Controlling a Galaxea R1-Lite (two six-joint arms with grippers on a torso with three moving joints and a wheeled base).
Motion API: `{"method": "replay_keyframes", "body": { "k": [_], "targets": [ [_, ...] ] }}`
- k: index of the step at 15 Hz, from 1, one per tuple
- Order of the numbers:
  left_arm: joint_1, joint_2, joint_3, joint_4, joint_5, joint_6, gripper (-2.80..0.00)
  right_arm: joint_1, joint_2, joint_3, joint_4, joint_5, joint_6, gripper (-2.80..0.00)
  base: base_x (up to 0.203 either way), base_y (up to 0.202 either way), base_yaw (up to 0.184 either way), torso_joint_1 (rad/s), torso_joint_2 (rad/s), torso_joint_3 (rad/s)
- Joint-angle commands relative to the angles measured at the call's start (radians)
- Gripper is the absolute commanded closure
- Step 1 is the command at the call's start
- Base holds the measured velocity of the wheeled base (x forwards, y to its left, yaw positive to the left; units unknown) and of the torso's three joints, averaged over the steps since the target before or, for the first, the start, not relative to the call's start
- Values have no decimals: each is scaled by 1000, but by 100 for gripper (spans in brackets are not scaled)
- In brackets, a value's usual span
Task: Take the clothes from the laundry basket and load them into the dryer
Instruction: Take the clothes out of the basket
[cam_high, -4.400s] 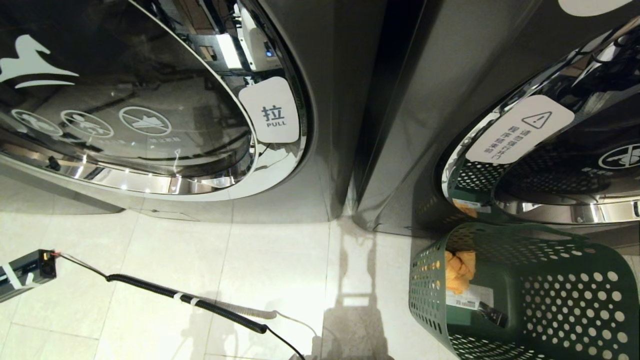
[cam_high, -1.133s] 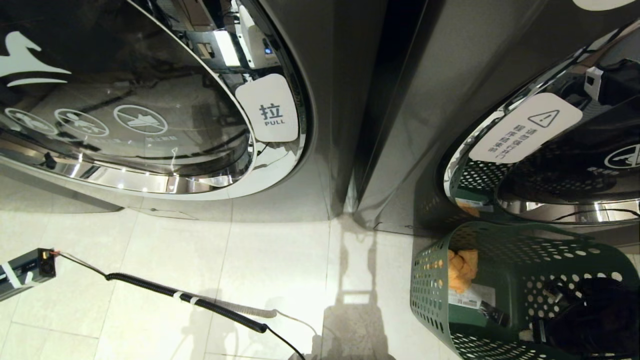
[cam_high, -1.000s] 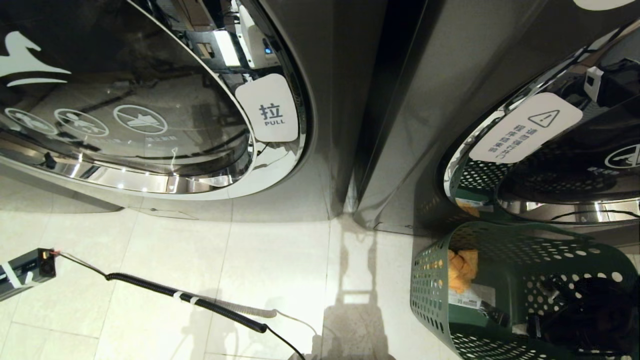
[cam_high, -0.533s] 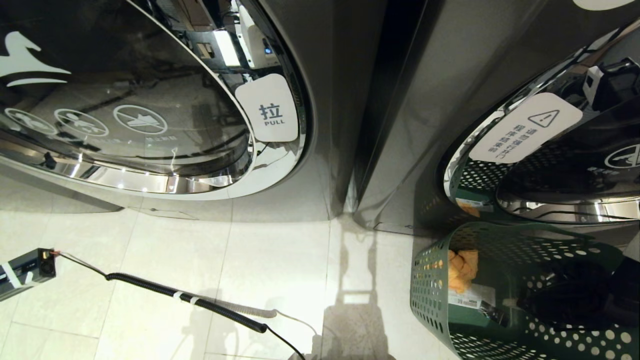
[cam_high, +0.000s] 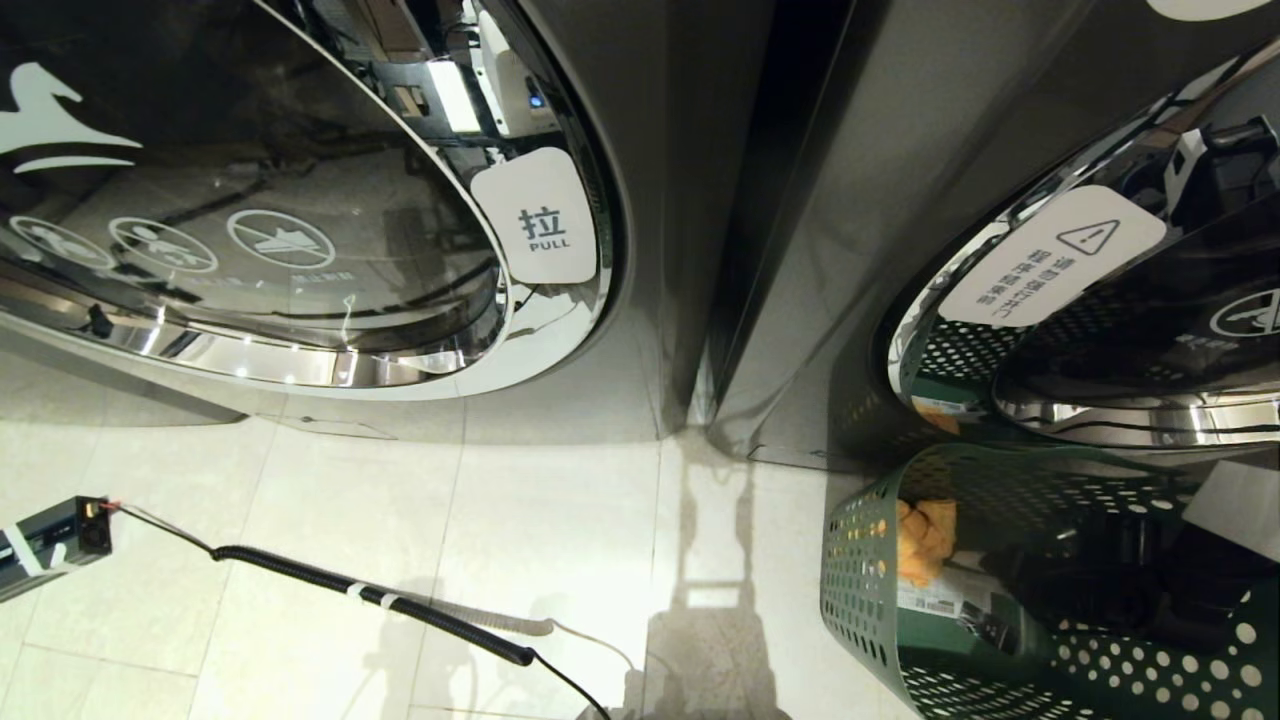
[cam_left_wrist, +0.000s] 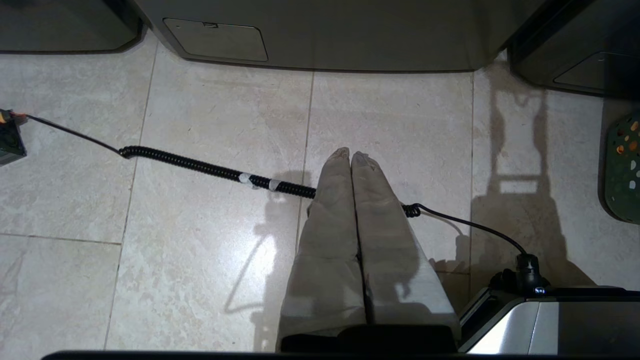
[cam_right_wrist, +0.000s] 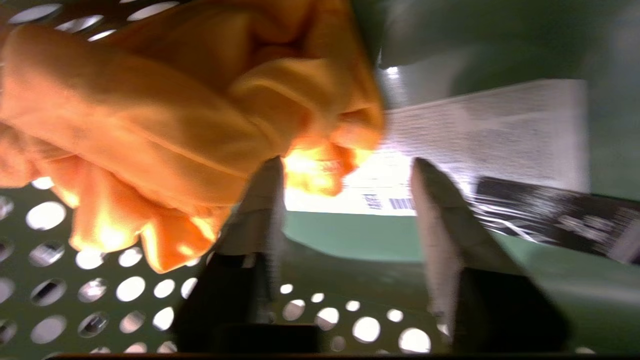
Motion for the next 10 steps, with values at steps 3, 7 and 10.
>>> {"method": "replay_keyframes", "body": {
  "k": [3, 7, 10],
  "targets": [
    [0, -2, 2, 0, 0, 0, 0, 1, 45, -53, -49, 95, 10, -280, 0, 0, 0, 0, 0, 0],
    [-1, -2, 2, 0, 0, 0, 0, 1, 51, -54, -134, 207, 39, -280, 0, 0, 0, 0, 0, 0],
    [-1, -2, 2, 0, 0, 0, 0, 0, 32, -21, -137, 246, 39, -280, 0, 0, 0, 0, 0, 0]
  ]
}}
